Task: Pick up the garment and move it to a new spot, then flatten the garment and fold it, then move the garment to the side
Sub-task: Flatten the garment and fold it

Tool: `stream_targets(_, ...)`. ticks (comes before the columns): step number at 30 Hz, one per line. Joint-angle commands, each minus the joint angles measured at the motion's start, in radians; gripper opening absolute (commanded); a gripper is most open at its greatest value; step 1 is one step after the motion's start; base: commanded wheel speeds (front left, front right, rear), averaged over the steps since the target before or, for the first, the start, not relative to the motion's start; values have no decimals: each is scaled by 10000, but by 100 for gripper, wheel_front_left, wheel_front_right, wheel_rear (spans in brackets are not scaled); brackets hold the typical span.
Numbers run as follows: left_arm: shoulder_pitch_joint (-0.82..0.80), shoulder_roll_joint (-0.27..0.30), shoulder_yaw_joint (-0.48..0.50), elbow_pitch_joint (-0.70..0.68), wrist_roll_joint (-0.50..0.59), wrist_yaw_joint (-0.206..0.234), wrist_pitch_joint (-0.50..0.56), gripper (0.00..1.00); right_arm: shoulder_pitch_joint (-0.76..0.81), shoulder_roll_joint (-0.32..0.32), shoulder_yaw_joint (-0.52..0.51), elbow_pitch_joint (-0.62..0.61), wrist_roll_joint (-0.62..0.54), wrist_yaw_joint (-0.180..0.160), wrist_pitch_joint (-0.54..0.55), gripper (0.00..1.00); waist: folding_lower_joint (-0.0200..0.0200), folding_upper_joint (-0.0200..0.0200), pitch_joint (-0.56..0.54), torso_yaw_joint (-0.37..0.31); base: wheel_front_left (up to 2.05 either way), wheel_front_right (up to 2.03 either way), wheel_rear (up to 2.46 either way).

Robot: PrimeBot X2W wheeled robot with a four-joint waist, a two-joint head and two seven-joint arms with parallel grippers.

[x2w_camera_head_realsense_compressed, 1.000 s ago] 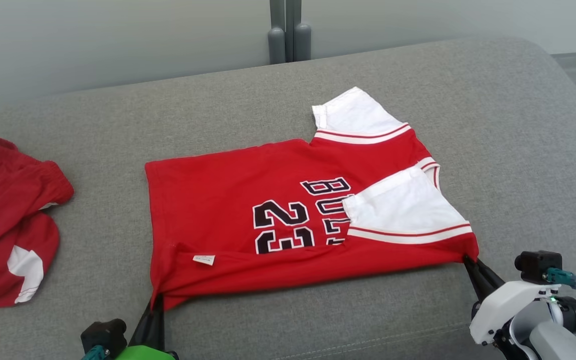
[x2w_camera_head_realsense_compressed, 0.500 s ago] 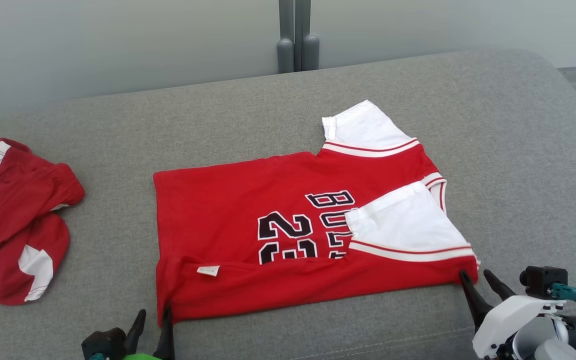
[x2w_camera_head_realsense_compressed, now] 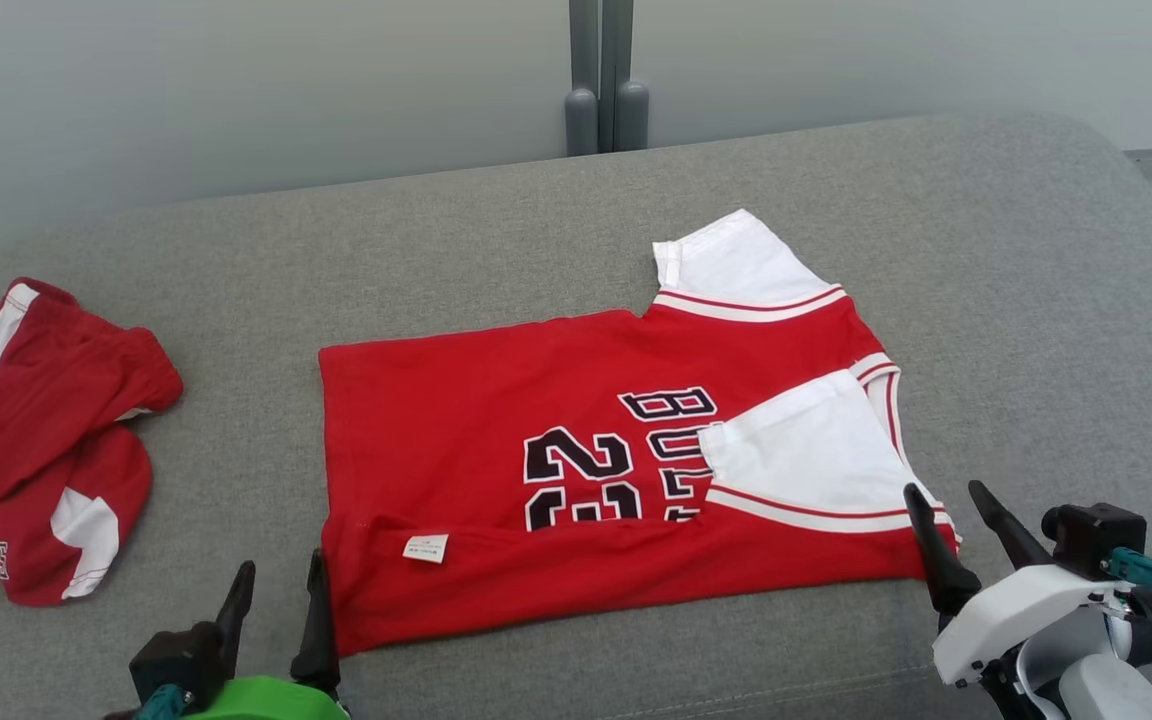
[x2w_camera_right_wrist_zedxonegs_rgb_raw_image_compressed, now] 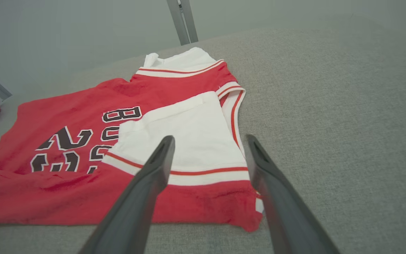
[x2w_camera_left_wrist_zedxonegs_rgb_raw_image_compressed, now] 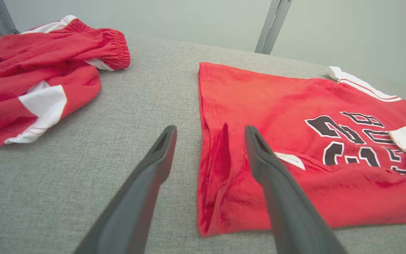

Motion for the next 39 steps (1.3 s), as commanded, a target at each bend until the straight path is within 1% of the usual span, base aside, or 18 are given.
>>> stream_targets(1, 171, 22, 74, -268, 161, 87, 5, 100, 112, 28, -53, -127, -171, -14, -160, 100, 1, 0, -35, 16, 0, 0, 0)
stream_targets(5, 411, 8, 290, -1099, 506, 245, 6, 100, 191, 176, -179, -383, -497, -14, -465, 100, 1, 0, -136, 60, 0, 0, 0)
stream_targets(10, 615, -5, 496, -1819, 914, 419, 5, 100, 260, 340, -305, -743, -865, -14, -852, 100, 1, 0, -206, 185, 0, 0, 0)
stream_targets(15, 695, -17, 753, -2278, 1085, 658, 5, 100, 368, 592, -341, -1158, -1140, -14, -1111, 100, 1, 0, -234, 316, 0, 0, 0)
stream_targets(21, 694, -27, 780, -2461, 997, 713, 5, 100, 457, 810, -339, -1320, -1382, -14, -1208, 100, 1, 0, -255, 399, 0, 0, 0)
stream_targets(28, 44, -27, 664, -2154, 1093, 435, 5, 100, 285, 821, -281, -1370, -1487, -14, -1242, 100, 1, 0, -158, 230, 0, 0, 0)
stream_targets(31, -233, 58, 583, -1914, 1101, 319, 5, 100, 198, 826, -234, -1378, -1498, -14, -1227, 100, 1, 0, -67, 135, 0, 0, 0)
stream_targets(34, -1101, 254, 400, -1328, 1153, 131, 5, 100, 11, 849, -150, -1362, -1518, -14, -1235, 100, 1, 0, 185, -108, 0, 0, 0)
stream_targets(39, -2275, 491, 202, -412, 1009, -26, 71, 100, -228, 875, -175, -1396, -1589, -14, -1244, 100, 1, 0, 605, -468, 0, 0, 0)
